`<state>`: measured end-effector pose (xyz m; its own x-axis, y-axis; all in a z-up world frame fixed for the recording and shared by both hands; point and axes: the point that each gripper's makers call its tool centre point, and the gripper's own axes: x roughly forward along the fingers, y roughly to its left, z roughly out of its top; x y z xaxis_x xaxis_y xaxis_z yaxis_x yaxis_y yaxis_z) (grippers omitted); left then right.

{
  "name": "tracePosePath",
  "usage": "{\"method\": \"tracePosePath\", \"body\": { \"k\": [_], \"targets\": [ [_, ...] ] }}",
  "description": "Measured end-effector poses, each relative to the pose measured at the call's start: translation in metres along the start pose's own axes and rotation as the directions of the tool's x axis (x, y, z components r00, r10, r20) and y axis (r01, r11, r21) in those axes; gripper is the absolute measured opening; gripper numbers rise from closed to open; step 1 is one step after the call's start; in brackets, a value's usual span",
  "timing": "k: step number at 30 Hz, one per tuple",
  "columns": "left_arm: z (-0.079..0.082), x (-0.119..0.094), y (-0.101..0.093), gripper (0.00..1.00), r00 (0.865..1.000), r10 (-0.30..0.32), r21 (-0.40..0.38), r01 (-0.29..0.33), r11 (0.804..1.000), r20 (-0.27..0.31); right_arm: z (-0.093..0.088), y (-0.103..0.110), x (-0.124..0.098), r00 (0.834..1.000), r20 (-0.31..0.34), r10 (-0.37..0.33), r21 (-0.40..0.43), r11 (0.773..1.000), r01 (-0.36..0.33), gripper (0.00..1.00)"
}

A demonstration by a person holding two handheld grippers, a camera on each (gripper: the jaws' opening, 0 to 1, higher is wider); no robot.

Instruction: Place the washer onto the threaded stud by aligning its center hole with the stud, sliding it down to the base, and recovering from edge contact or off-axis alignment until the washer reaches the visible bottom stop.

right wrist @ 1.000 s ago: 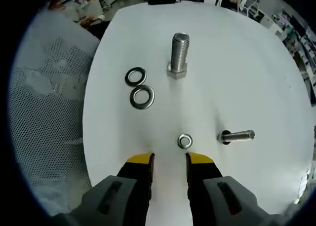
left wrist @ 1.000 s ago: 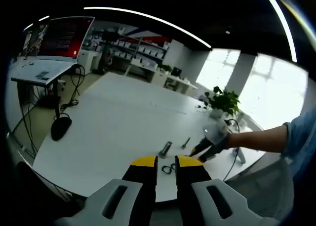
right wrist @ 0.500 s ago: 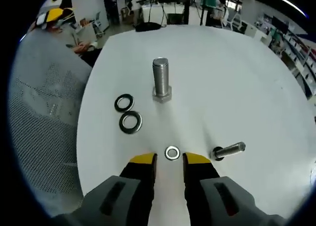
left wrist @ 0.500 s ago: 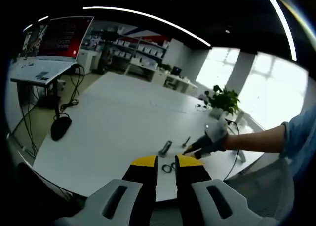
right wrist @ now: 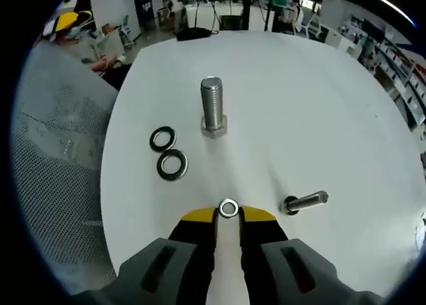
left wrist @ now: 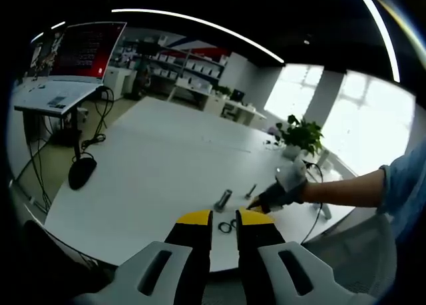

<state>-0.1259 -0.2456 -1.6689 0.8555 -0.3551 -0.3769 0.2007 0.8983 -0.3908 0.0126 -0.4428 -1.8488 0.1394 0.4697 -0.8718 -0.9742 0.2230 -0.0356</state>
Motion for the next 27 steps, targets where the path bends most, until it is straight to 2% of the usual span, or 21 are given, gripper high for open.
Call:
{"method": "tracePosePath", "body": {
  "k": [14,21,27],
  "targets": [
    [0.001,0.000,0.001,0.12,1.000,0.004,-0.004,-0.004,1.000,0.004,0.012,-0.012,-0.030,0.998,0.061,-0.023,0.025,0.999,0.021,0.14],
    [0.001,0.000,0.001,0.11,1.000,0.006,-0.008,-0.006,1.000,0.008,0.023,-0.019,-0.048,0.992,0.113,-0.057,0.053,0.997,0.051,0.14],
    [0.001,0.000,0.001,0.11,1.000,0.008,-0.008,-0.007,1.000,0.009,0.028,-0.034,-0.057,0.983,0.145,-0.114,0.081,0.991,0.103,0.14]
  ]
}}
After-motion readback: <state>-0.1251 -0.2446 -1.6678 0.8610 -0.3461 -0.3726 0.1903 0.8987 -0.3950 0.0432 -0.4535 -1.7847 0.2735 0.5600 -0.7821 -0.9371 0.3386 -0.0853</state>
